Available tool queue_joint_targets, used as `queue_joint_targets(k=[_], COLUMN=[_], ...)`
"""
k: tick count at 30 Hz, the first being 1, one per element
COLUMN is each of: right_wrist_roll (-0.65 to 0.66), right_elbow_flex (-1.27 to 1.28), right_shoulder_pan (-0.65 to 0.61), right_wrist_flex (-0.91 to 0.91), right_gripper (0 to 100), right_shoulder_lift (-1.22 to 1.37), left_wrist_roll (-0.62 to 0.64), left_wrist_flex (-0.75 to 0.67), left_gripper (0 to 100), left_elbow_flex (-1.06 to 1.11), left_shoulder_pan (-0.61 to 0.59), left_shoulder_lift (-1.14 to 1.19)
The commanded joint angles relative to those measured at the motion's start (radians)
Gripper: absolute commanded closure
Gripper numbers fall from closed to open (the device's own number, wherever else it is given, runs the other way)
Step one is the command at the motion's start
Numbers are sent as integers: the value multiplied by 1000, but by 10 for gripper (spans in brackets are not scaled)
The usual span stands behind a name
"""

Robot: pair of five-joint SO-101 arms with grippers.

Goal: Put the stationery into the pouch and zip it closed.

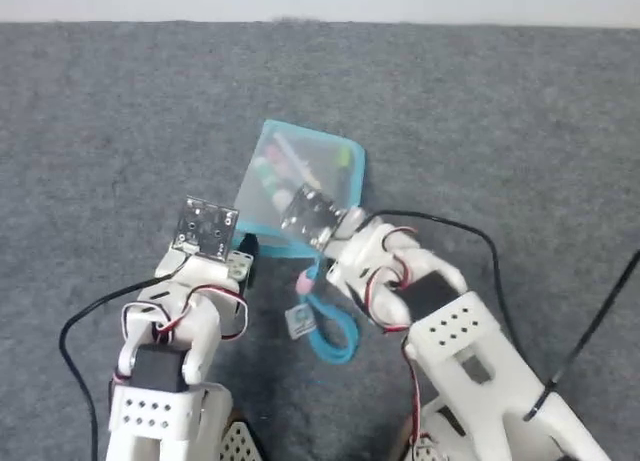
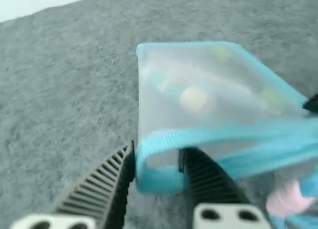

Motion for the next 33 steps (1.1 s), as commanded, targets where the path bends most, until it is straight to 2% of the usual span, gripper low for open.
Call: queue_joint_targets(k=[1,5,11,13,16,21,27,33], right_wrist_roll=[-83,-141,-167,-169,-170,-206,-209,-207], right_elbow_flex=[-117,-218,-325,-339,-354,-377,-295,-219], right_shoulder_pan=[67,107,128,127,124,124,67,-16], right_wrist_flex=[15,21,22,22,36,157,185,185], right_gripper=[993,993,993,993,993,993,993,993], right_shoulder_lift=[70,217,372,384,374,248,102,67], left_wrist_roll=[-9,-14,-9,-9,-14,-26,-29,-34], left_wrist_flex=[95,114,192,199,184,153,86,75], left_gripper=[840,840,837,837,837,830,750,743], left_elbow_flex=[-125,-145,-252,-255,-186,-120,-33,-18], left_shoulder_pan=[14,5,-117,-120,3,164,267,299], left_shoulder_lift=[-15,-15,-15,-15,-14,-8,-8,-14])
